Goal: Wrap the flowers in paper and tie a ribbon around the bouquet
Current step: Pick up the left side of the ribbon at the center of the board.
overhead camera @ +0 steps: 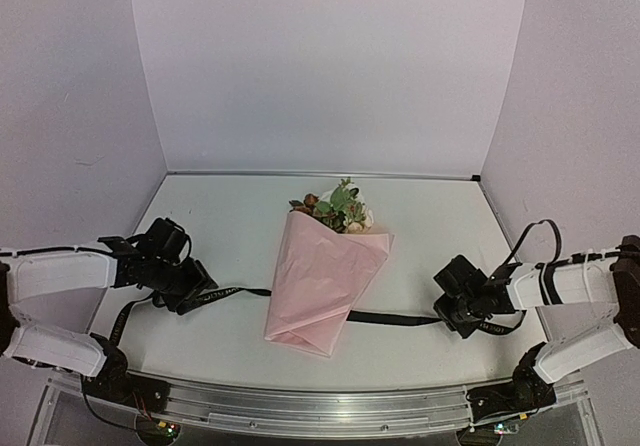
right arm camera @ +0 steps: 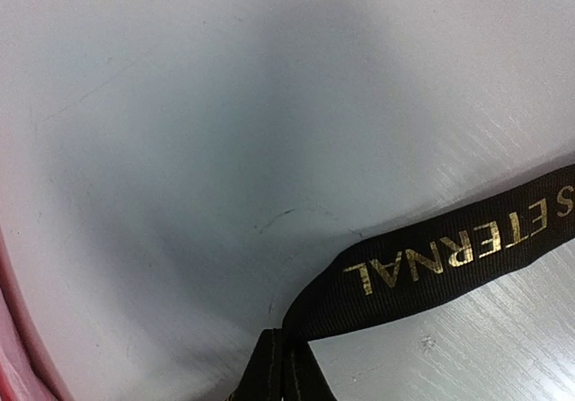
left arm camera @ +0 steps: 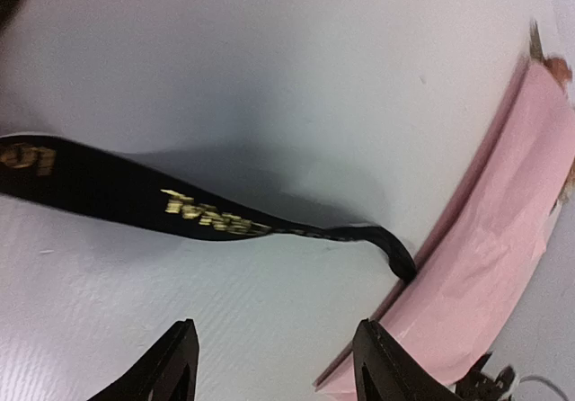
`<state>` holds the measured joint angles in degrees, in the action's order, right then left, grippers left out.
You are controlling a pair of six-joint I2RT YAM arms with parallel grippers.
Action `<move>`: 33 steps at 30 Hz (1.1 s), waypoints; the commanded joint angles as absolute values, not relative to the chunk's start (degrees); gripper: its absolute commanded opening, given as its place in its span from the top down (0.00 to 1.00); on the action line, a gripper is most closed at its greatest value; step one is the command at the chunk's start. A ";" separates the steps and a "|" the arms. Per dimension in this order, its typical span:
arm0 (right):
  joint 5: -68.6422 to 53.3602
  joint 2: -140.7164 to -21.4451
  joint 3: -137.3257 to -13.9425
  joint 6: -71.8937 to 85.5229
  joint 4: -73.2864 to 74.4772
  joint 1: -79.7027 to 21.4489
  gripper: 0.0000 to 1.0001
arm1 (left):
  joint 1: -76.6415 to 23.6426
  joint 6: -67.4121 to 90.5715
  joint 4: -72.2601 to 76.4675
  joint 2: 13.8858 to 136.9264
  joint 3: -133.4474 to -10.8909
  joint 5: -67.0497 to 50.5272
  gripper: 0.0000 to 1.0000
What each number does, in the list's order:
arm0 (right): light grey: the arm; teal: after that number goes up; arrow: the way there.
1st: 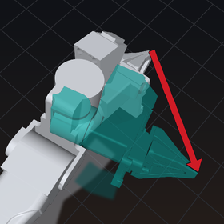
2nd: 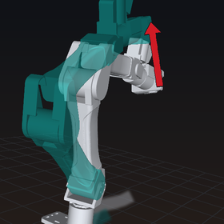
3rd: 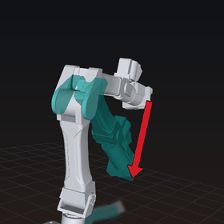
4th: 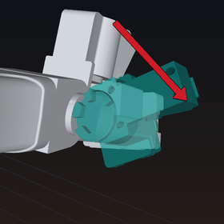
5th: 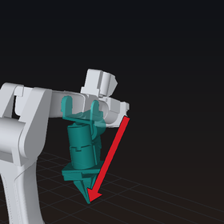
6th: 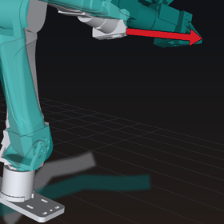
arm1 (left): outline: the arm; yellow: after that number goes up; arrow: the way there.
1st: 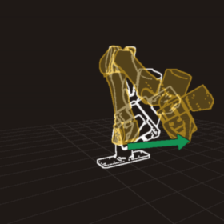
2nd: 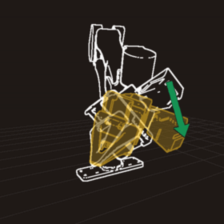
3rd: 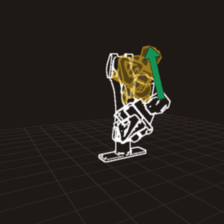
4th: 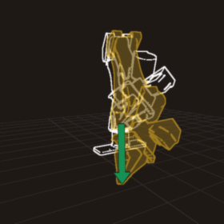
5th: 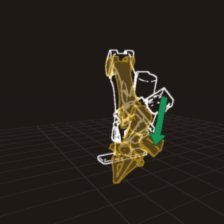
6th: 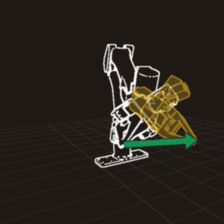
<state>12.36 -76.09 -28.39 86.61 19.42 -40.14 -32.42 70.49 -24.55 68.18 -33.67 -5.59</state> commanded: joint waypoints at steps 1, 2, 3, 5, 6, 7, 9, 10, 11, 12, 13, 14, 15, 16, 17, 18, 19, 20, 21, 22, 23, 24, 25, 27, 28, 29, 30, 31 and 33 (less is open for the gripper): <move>13.38 -76.19 -30.54 81.47 20.56 -39.82 1.00 | -31.78 82.81 -36.84 59.88 -33.02 12.66 0.38; 13.50 -76.09 -30.57 80.78 20.58 -39.82 1.00 | -31.48 83.43 -38.72 59.04 -32.98 14.70 0.38; 13.65 -75.98 -30.58 80.16 20.60 -39.81 1.00 | -31.00 83.45 -40.09 58.61 -32.84 16.12 0.38; 13.87 -75.74 -30.57 79.33 20.63 -39.71 1.00 | -29.39 82.12 -41.13 58.79 -32.27 17.71 0.38; 13.83 -75.68 -30.59 78.96 20.61 -39.64 1.00 | -28.14 80.92 -40.52 59.31 -31.79 17.54 0.38; 13.68 -75.67 -30.68 78.70 20.57 -39.56 1.00 | -26.85 79.50 -39.50 60.00 -31.29 16.99 0.38; 13.25 -75.76 -30.94 78.22 20.58 -39.35 1.00 | -24.87 77.62 -38.29 61.99 -31.16 16.49 0.39; 13.10 -75.76 -31.03 78.07 20.58 -39.22 1.00 | -24.41 77.33 -38.24 63.05 -31.29 16.73 0.40; 12.95 -75.76 -31.11 77.85 20.63 -39.13 1.00 | -23.90 77.14 -38.08 63.71 -31.56 16.86 0.40; 12.85 -75.76 -31.20 77.56 20.57 -39.05 1.00 | -23.68 76.84 -37.67 64.28 -31.68 16.99 0.41; 12.78 -75.76 -31.27 77.37 20.57 -38.96 1.00 | -23.47 76.82 -37.43 64.74 -31.79 17.24 0.42; 12.71 -75.76 -31.29 77.28 20.57 -38.84 1.00 | -23.25 76.72 -36.78 65.36 -31.71 17.37 0.42; 12.64 -75.82 -31.29 77.15 20.57 -38.67 1.00 | -22.83 76.50 -36.16 66.15 -31.65 17.24 0.43; 12.56 -75.91 -31.31 77.10 20.57 -38.53 1.00 | -22.38 76.34 -35.82 67.08 -31.64 16.98 0.44; 12.40 -75.99 -31.35 77.02 20.57 -38.31 1.00 | -22.05 76.00 -35.18 68.19 -31.64 16.64 0.45; 12.25 -76.08 -31.37 76.94 20.57 -38.14 1.00 | -21.81 75.84 -34.37 69.07 -31.71 16.47 0.45; 12.11 -76.11 -31.44 76.86 20.57 -37.98 1.00 | -21.58 75.68 -33.74 69.88 -31.72 16.35 0.46; 11.98 -76.16 -31.46 76.83 20.57 -37.81 1.00 | -21.31 75.48 -32.93 70.90 -31.77 16.06 0.46; 11.86 -76.19 -31.52 76.76 20.57 -37.61 1.00 | -21.05 75.36 -32.40 71.73 -31.89 15.86 0.47; 11.76 -76.20 -31.60 76.65 20.58 -37.43 1.00 | -20.85 75.33 -32.19 72.46 -32.07 15.80 0.48; 11.71 -76.20 -31.63 76.57 20.57 -37.32 1.00 | -20.60 75.25 -31.86 73.10 -32.09 15.90 0.50; 11.65 -76.23 -31.73 76.47 20.57 -37.19 1.00 | -20.38 75.11 -31.02 73.60 -31.89 15.97 0.51; 11.58 -76.33 -31.87 76.32 20.57 -37.08 1.00 | -19.97 74.83 -30.19 74.09 -31.65 15.71 0.53; 11.38 -76.59 -32.05 76.06 20.57 -36.89 1.00 | -18.97 74.00 -28.21 75.01 -31.25 15.03 0.62; 11.29 -76.71 -32.11 76.03 20.57 -36.78 1.00 | -18.63 73.39 -27.17 75.65 -31.13 14.79 0.68; 11.19 -76.88 -32.19 75.91 20.57 -36.69 1.00 | -18.21 72.70 -26.00 76.32 -31.12 14.61 0.73; 11.12 -77.07 -32.27 75.79 20.57 -36.54 1.00 | -17.75 71.97 -24.69 77.02 -31.14 14.41 0.79; 11.03 -77.24 -32.38 75.67 20.57 -36.29 1.00 | -17.26 71.00 -23.36 77.69 -31.22 14.14 0.86; 10.69 -77.59 -32.72 75.01 20.57 -35.54 1.00 | -16.56 68.79 -20.40 78.81 -31.97 13.66 0.98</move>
